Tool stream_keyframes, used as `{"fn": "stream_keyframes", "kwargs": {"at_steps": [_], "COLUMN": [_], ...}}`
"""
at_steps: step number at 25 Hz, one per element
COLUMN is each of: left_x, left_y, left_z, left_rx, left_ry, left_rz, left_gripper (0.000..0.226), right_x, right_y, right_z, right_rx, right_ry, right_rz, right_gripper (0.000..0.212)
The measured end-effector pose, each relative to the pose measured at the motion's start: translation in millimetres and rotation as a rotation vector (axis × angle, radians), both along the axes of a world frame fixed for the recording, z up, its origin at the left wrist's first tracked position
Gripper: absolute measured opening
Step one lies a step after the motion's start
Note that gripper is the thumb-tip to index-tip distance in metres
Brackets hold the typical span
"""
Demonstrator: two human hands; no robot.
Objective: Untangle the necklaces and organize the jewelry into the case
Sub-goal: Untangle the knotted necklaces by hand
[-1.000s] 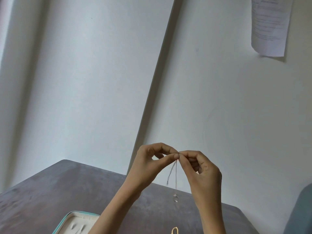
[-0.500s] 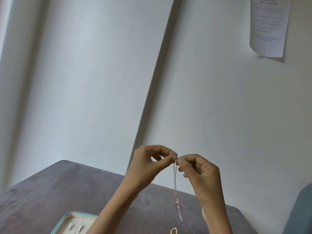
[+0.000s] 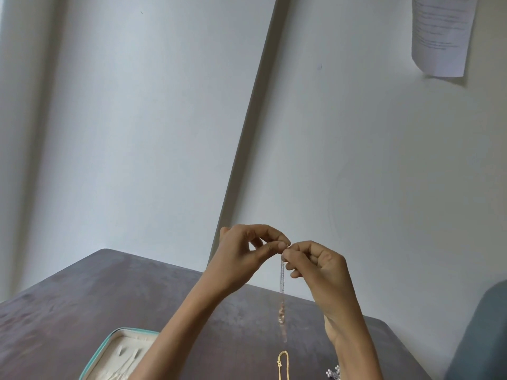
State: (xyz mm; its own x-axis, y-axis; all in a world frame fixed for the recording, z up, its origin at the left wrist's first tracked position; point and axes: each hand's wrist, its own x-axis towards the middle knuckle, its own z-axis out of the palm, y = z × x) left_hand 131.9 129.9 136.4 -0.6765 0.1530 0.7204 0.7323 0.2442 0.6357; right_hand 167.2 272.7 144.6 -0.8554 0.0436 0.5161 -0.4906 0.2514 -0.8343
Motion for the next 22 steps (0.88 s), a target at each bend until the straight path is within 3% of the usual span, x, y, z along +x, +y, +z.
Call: {"fn": "stream_keyframes", "kwargs": {"at_steps": [5,8,11,14,19,22], "left_x": [0,-1,-1,1,4,2], "left_y": [3,1,-2,-1,4,7], "left_z": [-1,-1,-2,-2,-3,-7], "left_rx": [0.030,0.015,-0.032,-0.056,-0.201,-0.134], "left_ry": [-0.021,-0.027,-0.019,-0.013,0.029,-0.062], "left_rz": [0.013,0.007,-0.001,0.010,0.173,0.053], "left_gripper": [0.024,0.016,0.008,0.013,0.020,0.016], "right_x": [0,-2,-3,-4,-4,-2], "right_y": [6,8,8,11,10,7], "right_z": [0,-2,-1,-1,-2,0], "right_rx": [-0.158,-0.118,-0.111,-0.246,-0.296,-0.336], "right_ry": [-0.068,-0.119,-0.109,-0.122,-0.194,-0.239], "right_rz": [0.151,0.142,0.113,0.203,0.218,0.228], "right_gripper": [0.007,0.025,0.026,0.019,0.015,0.017]}}
